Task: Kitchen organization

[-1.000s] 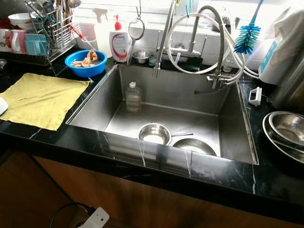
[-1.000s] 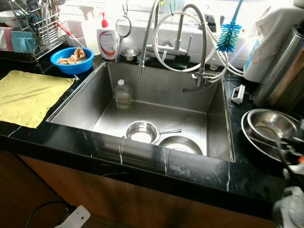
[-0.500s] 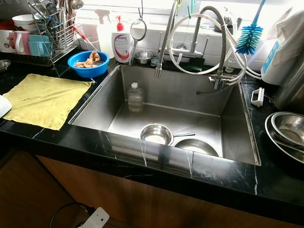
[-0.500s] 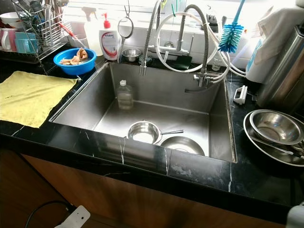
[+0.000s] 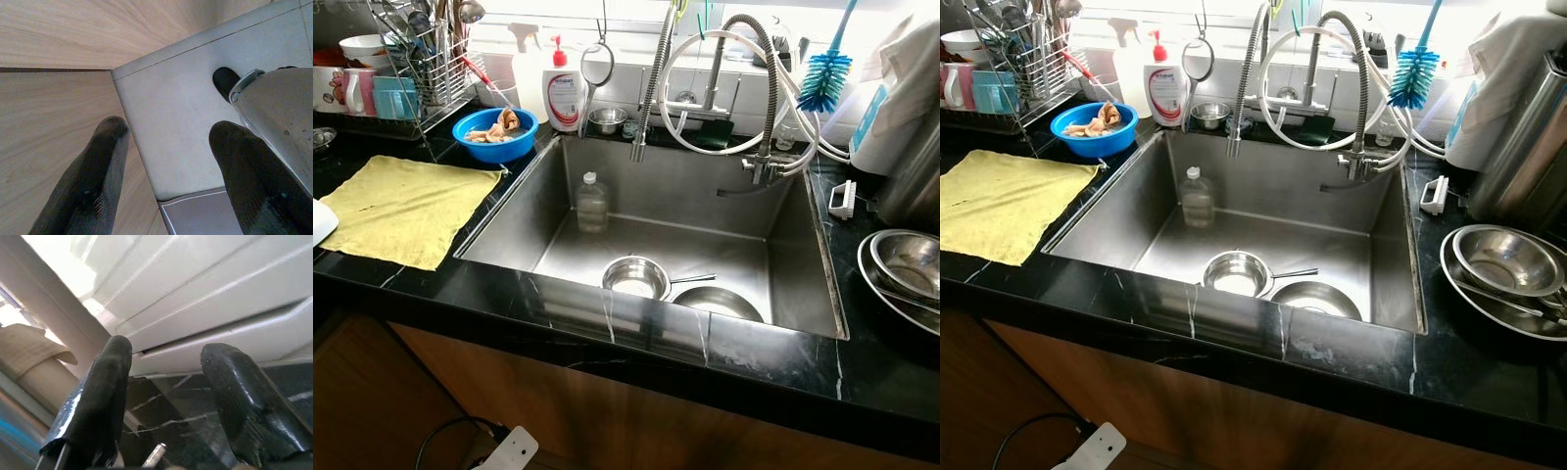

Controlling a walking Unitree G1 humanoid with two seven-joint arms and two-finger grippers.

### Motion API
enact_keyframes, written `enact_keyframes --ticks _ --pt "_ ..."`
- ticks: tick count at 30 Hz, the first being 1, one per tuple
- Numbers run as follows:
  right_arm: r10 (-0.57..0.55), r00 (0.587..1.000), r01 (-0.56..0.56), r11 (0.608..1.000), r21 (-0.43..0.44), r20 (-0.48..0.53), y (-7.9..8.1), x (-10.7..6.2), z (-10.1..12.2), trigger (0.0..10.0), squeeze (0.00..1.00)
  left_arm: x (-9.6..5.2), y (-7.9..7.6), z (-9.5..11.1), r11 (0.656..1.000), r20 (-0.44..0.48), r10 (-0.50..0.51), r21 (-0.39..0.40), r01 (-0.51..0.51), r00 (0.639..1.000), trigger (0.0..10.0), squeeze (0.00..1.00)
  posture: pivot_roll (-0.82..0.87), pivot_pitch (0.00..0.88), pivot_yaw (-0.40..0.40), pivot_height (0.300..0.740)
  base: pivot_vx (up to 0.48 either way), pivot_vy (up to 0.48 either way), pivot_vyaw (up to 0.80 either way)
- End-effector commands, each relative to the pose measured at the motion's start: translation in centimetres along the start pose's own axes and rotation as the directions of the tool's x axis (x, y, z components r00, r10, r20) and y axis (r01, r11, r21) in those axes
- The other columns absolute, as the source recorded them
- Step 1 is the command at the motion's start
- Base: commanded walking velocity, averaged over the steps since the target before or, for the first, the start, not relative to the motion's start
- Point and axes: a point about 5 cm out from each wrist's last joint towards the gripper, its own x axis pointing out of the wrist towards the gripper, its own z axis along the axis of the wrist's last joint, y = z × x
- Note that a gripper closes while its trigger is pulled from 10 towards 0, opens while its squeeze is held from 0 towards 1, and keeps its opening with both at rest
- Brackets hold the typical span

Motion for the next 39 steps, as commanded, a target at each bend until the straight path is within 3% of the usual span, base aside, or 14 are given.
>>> enact_keyframes --ticks 1,2,5,8,9,12,22,30,36,39 --pt "-0.04 0.995 0.045 0.998 0.054 -0.087 -0.9 0.2 -1.0 10.0 0.0 0.0 0.2 -0.1 1.0 -0.003 0.008 -0.007 -0.008 1.0 10.0 0.0 -0.07 0.0 -0.013 0.74 0.0 0.0 0.0" --pt "-0.016 0.993 0.03 0.993 0.113 -0.12 -0.8 0.3 -1.3 10.0 0.0 0.0 0.2 -0.1 1.0 -0.003 0.009 -0.008 -0.009 1.0 10.0 0.0 -0.06 0.0 -0.014 0.74 0.0 0.0 0.0" --pt "0.056 0.989 -0.04 0.992 0.119 -0.137 0.0 0.3 -1.2 10.0 0.0 0.0 0.2 -0.1 1.0 -0.003 0.01 -0.01 -0.01 1.0 10.0 0.0 -0.07 0.0 -0.012 0.74 0.0 0.0 0.0" --pt "0.166 0.968 -0.137 0.978 0.156 -0.19 1.0 0.4 -1.2 10.0 0.0 0.0 0.2 -0.1 1.0 -0.003 0.01 -0.009 -0.01 1.0 10.0 0.0 -0.07 0.0 -0.011 0.74 0.0 0.0 0.0" --pt "0.213 0.947 -0.186 0.974 0.128 -0.242 1.2 0.2 -1.3 10.0 0.0 0.0 0.2 -0.2 1.0 -0.003 0.009 -0.008 -0.009 1.0 10.0 0.0 -0.07 0.0 -0.012 0.74 0.0 0.0 0.0" --pt "0.265 0.927 -0.228 0.96 0.162 -0.264 1.4 0.1 -1.1 10.0 0.0 0.0 0.2 -0.1 1.0 -0.002 0.007 -0.006 -0.007 1.0 10.0 0.0 -0.07 0.0 -0.012 0.74 0.0 0.0 0.0" --pt "0.193 0.96 -0.136 0.955 0.263 -0.203 -1.1 0.5 0.4 10.0 0.0 0.0 0.2 -0.1 1.0 -0.001 0.004 0.001 -0.004 1.0 10.0 0.0 -0.07 0.0 -0.008 0.74 0.0 0.0 0.0" --pt "0.157 0.967 -0.093 0.951 0.294 -0.2 -2.0 0.3 0.1 10.0 0.0 0.0 0.3 -0.1 1.0 0.0 0.005 0.003 -0.005 1.0 10.0 0.0 -0.07 0.0 -0.005 0.74 0.0 0.0 0.0" --pt "0.063 0.965 0.023 0.947 0.319 -0.256 -3.2 0.5 -1.0 10.0 0.0 0.0 0.3 -0.1 1.0 0.0 0.004 0.007 -0.004 1.0 10.0 0.0 -0.07 0.0 -0.006 0.74 0.0 0.0 0.0" --pt "0.064 0.96 0.025 0.949 0.315 -0.272 -3.3 0.6 -1.3 10.0 0.0 0.0 0.3 -0.1 1.0 -0.001 0.005 0.006 -0.005 1.0 10.0 0.0 -0.06 0.0 -0.009 0.74 0.0 0.0 0.0"
